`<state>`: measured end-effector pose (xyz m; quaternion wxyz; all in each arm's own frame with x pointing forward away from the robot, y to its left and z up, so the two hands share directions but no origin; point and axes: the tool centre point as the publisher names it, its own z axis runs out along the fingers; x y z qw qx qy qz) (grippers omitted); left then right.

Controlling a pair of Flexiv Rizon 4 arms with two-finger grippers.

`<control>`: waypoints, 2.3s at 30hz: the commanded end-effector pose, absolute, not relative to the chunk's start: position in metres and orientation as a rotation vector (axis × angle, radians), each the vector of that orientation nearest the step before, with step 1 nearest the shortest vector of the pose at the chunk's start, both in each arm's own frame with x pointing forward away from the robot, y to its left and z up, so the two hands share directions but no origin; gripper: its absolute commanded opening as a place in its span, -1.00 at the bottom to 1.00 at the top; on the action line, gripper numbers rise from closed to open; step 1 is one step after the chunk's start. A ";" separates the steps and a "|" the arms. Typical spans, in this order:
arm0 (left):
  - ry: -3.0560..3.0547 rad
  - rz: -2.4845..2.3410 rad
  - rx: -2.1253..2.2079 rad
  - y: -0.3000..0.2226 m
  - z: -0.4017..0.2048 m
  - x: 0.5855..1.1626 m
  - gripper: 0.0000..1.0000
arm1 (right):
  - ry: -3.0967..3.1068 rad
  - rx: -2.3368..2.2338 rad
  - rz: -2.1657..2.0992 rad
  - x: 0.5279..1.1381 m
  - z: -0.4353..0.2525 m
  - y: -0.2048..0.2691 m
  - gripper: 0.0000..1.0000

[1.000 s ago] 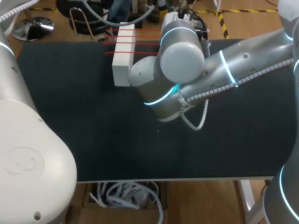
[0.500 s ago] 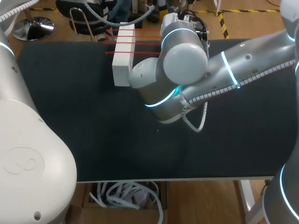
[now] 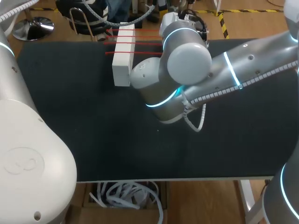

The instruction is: Grab the tape and strap the tape.

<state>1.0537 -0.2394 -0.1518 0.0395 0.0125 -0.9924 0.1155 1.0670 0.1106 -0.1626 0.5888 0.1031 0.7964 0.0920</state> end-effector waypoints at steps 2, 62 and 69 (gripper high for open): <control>-3.041 0.348 0.040 -0.240 -0.151 1.054 -1.00 | 1.860 0.231 0.234 1.066 -0.159 0.108 -1.00; -3.041 0.348 0.040 -0.240 -0.151 1.054 -1.00 | 1.871 0.252 0.503 1.066 -0.148 0.130 -1.00; -3.041 0.348 0.040 -0.240 -0.151 1.054 -1.00 | 1.895 0.348 0.569 1.067 -0.149 0.123 1.00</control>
